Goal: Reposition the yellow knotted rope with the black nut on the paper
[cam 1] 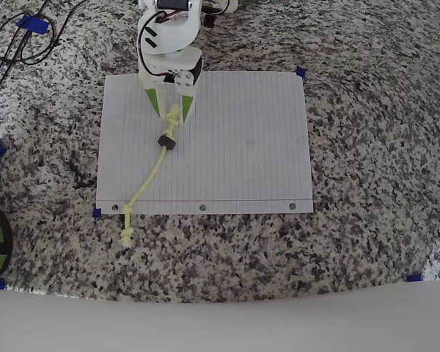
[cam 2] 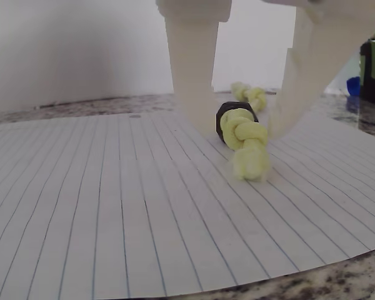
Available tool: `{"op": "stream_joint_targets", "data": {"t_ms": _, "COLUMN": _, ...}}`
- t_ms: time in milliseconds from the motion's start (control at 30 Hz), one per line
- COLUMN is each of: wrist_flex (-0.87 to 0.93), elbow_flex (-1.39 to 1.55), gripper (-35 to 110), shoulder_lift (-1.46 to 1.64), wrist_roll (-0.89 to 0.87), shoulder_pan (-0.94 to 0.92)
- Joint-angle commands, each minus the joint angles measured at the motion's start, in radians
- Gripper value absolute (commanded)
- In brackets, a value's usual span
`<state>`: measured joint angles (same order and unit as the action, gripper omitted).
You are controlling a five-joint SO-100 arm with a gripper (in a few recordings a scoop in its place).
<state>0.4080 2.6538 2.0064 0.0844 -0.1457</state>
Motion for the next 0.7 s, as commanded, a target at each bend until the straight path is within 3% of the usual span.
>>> {"op": "stream_joint_targets", "data": {"t_ms": 0, "wrist_flex": -0.014, "elbow_flex": -0.035, "gripper": 37, "shoulder_lift": -0.012, "wrist_roll": -0.011, "shoulder_pan": 0.011}}
{"op": "stream_joint_targets", "data": {"t_ms": 267, "wrist_flex": -0.029, "elbow_flex": -0.035, "gripper": 29, "shoulder_lift": -0.043, "wrist_roll": -0.011, "shoulder_pan": 0.015}}
{"op": "stream_joint_targets", "data": {"t_ms": 333, "wrist_flex": -0.029, "elbow_flex": -0.035, "gripper": 15, "shoulder_lift": -0.041, "wrist_roll": -0.011, "shoulder_pan": 0.015}}
{"op": "stream_joint_targets", "data": {"t_ms": 367, "wrist_flex": -0.032, "elbow_flex": -0.035, "gripper": 0, "shoulder_lift": -0.04, "wrist_roll": -0.006, "shoulder_pan": 0.015}}
{"op": "stream_joint_targets", "data": {"t_ms": 667, "wrist_flex": 0.014, "elbow_flex": -0.031, "gripper": 0, "shoulder_lift": 0.025, "wrist_roll": 0.031, "shoulder_pan": 0.002}}
